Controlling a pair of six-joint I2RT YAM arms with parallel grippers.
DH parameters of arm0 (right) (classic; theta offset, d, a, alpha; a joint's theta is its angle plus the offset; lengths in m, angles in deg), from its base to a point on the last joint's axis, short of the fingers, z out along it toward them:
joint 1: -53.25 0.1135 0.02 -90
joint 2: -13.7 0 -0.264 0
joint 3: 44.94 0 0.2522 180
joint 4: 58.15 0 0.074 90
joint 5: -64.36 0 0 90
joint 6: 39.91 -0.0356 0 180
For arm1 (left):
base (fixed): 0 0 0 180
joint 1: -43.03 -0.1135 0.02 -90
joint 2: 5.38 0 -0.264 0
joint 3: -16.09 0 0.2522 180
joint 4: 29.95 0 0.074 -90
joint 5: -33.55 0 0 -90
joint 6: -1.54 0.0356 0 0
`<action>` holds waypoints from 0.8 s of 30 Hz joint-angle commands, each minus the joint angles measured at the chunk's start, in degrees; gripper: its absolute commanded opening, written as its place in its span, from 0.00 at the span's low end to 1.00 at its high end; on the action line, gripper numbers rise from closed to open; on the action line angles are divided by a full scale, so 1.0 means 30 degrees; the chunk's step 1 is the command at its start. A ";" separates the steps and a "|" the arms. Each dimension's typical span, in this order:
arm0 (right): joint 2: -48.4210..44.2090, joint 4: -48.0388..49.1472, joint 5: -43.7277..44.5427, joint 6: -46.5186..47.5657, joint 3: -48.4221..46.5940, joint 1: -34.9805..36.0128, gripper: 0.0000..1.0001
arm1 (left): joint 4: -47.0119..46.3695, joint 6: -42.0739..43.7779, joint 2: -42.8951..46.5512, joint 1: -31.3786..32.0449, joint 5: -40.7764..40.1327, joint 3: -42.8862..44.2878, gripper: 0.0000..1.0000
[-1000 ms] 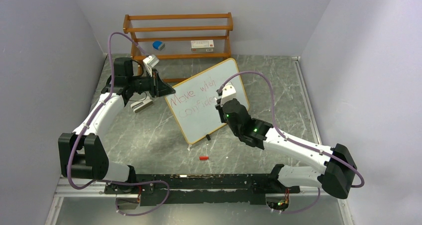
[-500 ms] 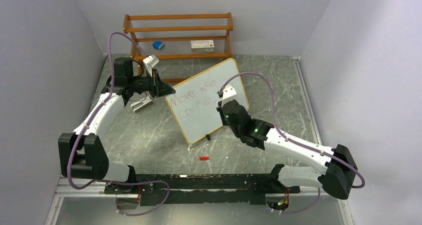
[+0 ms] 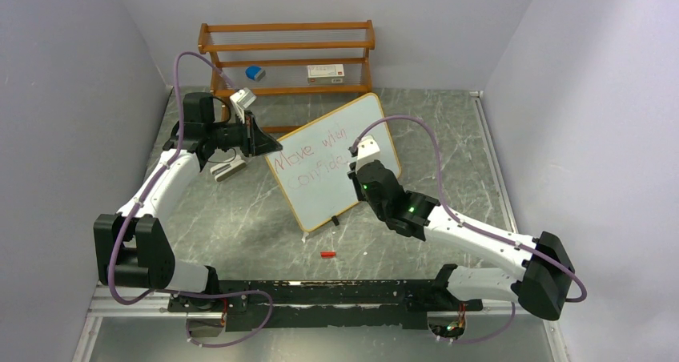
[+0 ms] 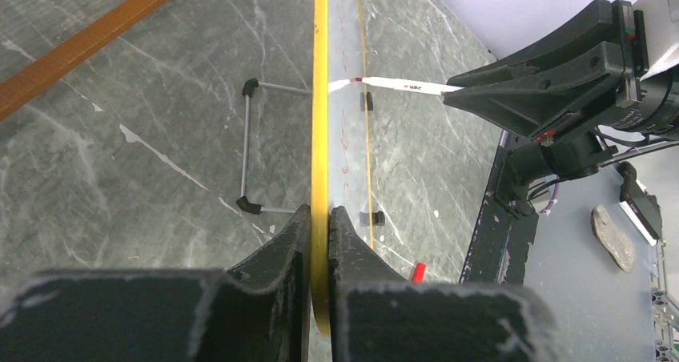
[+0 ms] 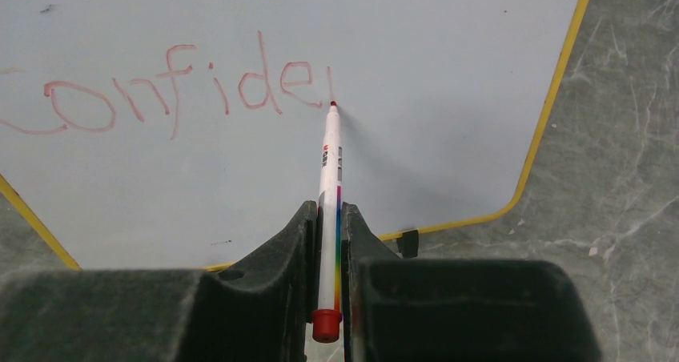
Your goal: Write a sentence on the whiteboard
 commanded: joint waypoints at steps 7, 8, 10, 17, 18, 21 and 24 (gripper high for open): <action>0.0311 0.1269 0.0111 0.0564 -0.0727 -0.0169 0.00 | 0.0541 0.1269 -0.0277 0.0012 -0.0932 0.0170 0.05; 0.0358 0.1278 0.0132 0.0585 -0.0791 -0.0167 0.00 | 0.0553 0.1301 -0.0275 0.0012 -0.0947 0.0191 0.05; 0.0420 0.1380 0.0197 0.0672 -0.0845 -0.0177 0.00 | 0.0556 0.1302 -0.0264 0.0029 -0.0945 0.0181 0.05; 0.0598 0.1542 0.0608 0.0779 -0.0936 -0.0170 0.00 | 0.0563 0.1326 -0.0246 0.0012 -0.1005 0.0169 0.05; 0.0599 0.1543 0.0773 0.0780 -0.0935 -0.0178 0.00 | 0.0563 0.1319 -0.0235 0.0012 -0.0996 0.0164 0.05; 0.0447 0.1615 0.1059 0.0831 -0.0825 -0.0252 0.00 | 0.0588 0.1313 -0.0226 0.0012 -0.0960 0.0181 0.05; 0.0311 0.1742 0.1151 0.0818 -0.0731 -0.0315 0.00 | 0.0591 0.1327 -0.0233 0.0012 -0.0982 0.0184 0.05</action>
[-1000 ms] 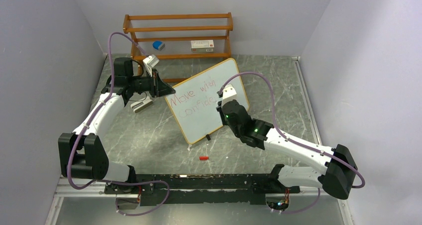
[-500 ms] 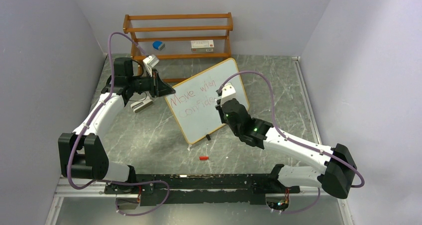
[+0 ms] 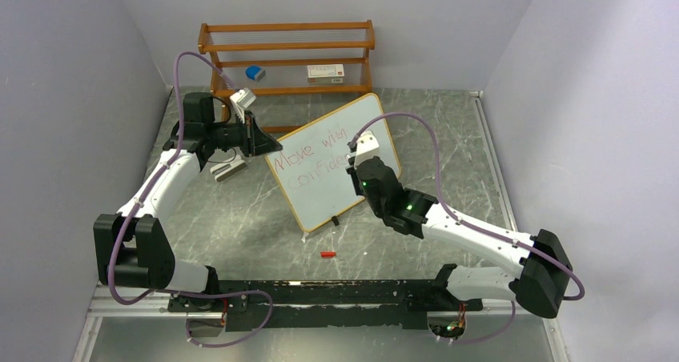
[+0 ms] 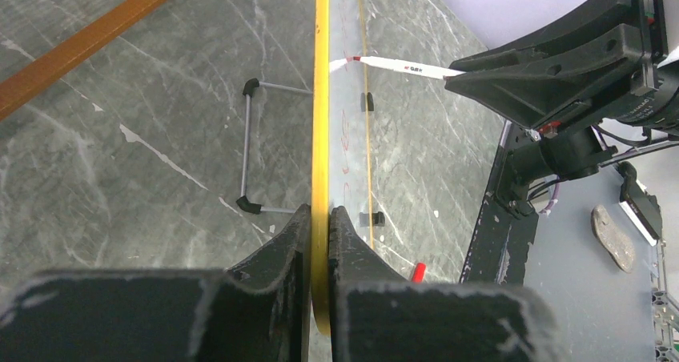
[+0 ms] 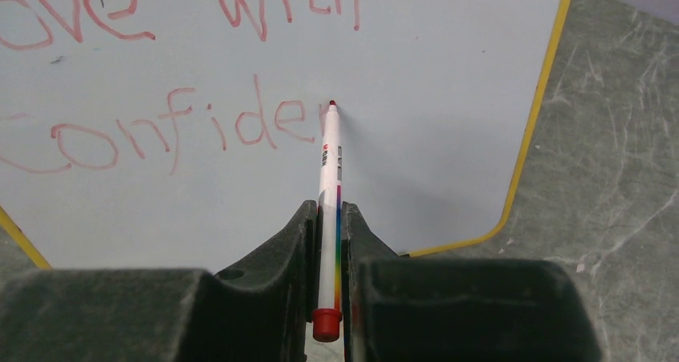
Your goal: Write a sentence on the whiteboard
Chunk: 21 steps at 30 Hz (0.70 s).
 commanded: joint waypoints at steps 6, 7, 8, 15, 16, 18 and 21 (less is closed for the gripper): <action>0.0020 0.0159 0.0343 0.0030 -0.0446 -0.0374 0.00 | 0.0570 0.1301 -0.0233 0.0012 -0.0992 0.0190 0.05; 0.0000 0.0042 0.0329 -0.0017 -0.0446 -0.0384 0.00 | 0.0551 0.1310 -0.0233 0.0012 -0.0996 0.0188 0.05; -0.0009 -0.0067 0.0320 -0.0096 -0.0406 -0.0396 0.00 | 0.0549 0.1274 -0.0233 0.0012 -0.0982 0.0195 0.05; -0.0260 -0.0869 0.0201 -0.0641 0.0067 -0.0438 0.00 | 0.0523 0.1261 -0.0262 0.0016 -0.0990 0.0204 0.05; -0.0312 -0.0950 0.0154 -0.0701 0.0120 -0.0443 0.00 | 0.0519 0.1290 -0.0262 0.0013 -0.0952 0.0216 0.05; -0.0393 -0.1036 0.0045 -0.0769 0.0244 -0.0451 0.00 | 0.0519 0.1279 -0.0262 0.0012 -0.0961 0.0177 0.05; -0.0426 -0.1253 -0.0102 -0.0898 0.0301 -0.0437 0.00 | 0.0548 0.1274 -0.0251 0.0012 -0.0953 0.0212 0.05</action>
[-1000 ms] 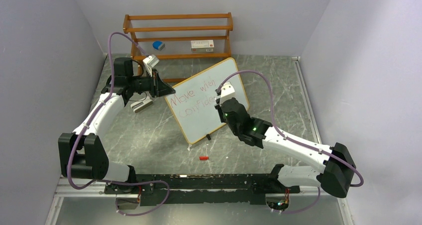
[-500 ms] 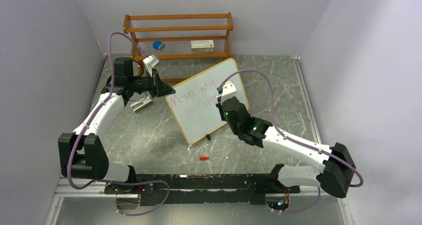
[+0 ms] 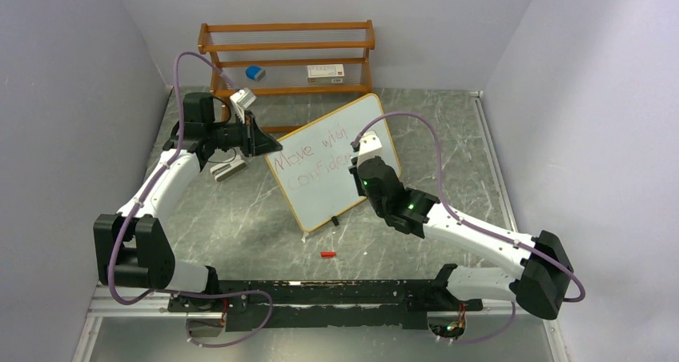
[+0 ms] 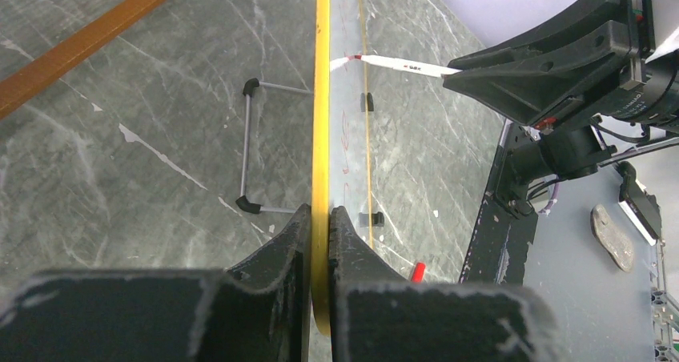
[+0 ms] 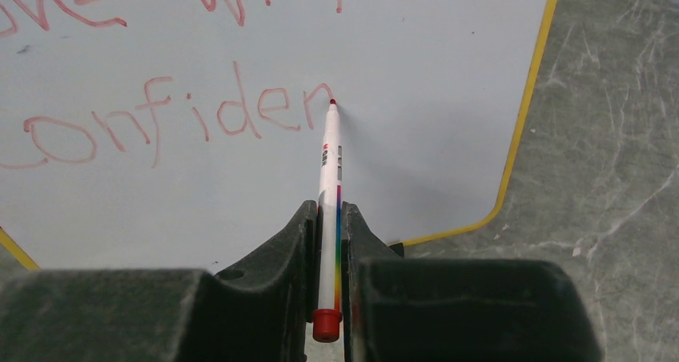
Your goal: Write a sentence on the whiteboard
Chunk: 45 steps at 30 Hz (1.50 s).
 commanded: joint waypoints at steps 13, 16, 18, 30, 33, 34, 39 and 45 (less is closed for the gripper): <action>-0.0545 -0.1157 -0.0581 -0.0881 0.0623 -0.0171 0.00 | 0.0534 0.1295 -0.0248 0.0002 -0.1014 0.0183 0.05; -0.0737 -0.1183 -0.0488 -0.0837 0.0664 -0.0174 0.00 | 0.0534 0.1288 -0.0261 -0.0013 -0.1043 0.0162 0.05; -0.0849 -0.1187 -0.0392 -0.0795 0.0646 -0.0166 0.00 | 0.0556 0.1298 -0.0257 -0.0003 -0.1043 0.0168 0.05; -0.1643 -0.0047 -0.0030 -0.0080 0.0662 -0.0561 0.00 | 0.0623 0.1364 -0.0231 0.0012 -0.1122 0.0210 0.05; -0.1664 0.0364 -0.0366 -0.0040 0.0618 -0.0913 0.00 | 0.0572 0.1315 -0.0211 -0.0004 -0.1092 0.0184 0.05; -0.1649 0.0442 -0.0462 -0.0011 0.0588 -0.1030 0.00 | 0.0578 0.1333 -0.0230 0.0003 -0.1113 0.0174 0.05; -0.1433 0.0922 -0.0961 0.0115 0.0523 -0.1485 0.00 | 0.0591 0.1314 -0.0233 0.0000 -0.1077 0.0166 0.05; -0.1079 0.1378 -0.1436 0.0086 0.0405 -0.1744 0.00 | 0.0565 0.1337 -0.0262 -0.0002 -0.1030 0.0207 0.05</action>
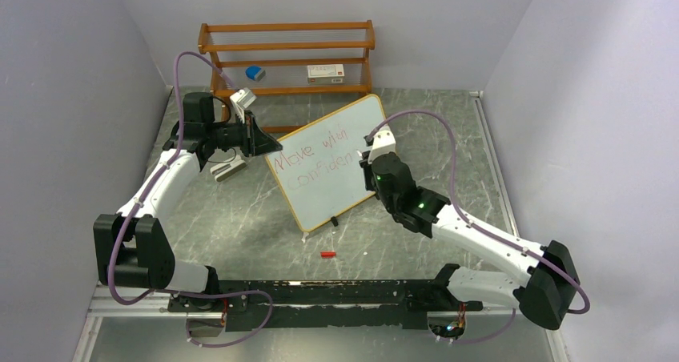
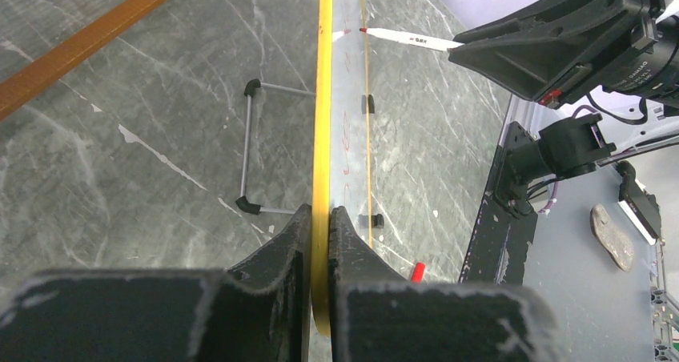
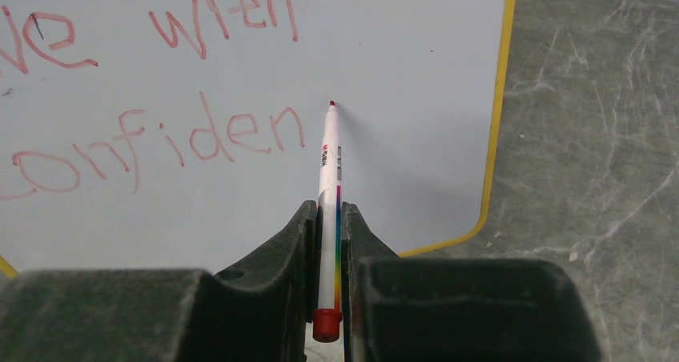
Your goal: Write a sentence on the whiteboard
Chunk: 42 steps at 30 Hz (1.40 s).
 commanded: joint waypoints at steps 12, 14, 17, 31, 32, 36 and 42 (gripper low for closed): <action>0.0861 0.1045 -0.1140 0.0292 -0.0445 -0.0489 0.00 | 0.0570 0.1342 -0.0311 -0.0015 -0.1003 0.0214 0.05; 0.0813 0.0942 -0.1305 0.0342 -0.0486 -0.0504 0.00 | 0.0570 0.1349 -0.0321 -0.0015 -0.1033 0.0214 0.05; 0.0670 0.0705 -0.1552 0.0348 -0.0476 -0.0476 0.00 | 0.0570 0.1348 -0.0292 -0.0017 -0.1030 0.0215 0.05; 0.0168 -0.0502 -0.2086 -0.0132 0.0085 -0.0460 0.00 | 0.0569 0.1349 -0.0257 -0.0017 -0.1085 0.0202 0.05; 0.0124 -0.0575 -0.2037 -0.0151 0.0190 -0.0460 0.00 | 0.0570 0.1350 -0.0262 -0.0017 -0.1085 0.0198 0.05; -0.0067 -0.0802 -0.1945 -0.0255 0.0445 -0.0464 0.00 | 0.0600 0.1350 -0.0268 -0.0010 -0.1098 0.0214 0.05; -0.0192 -0.1133 -0.1455 -0.0223 0.0685 -0.0462 0.00 | 0.0629 0.1360 -0.0320 -0.0017 -0.1128 0.0207 0.05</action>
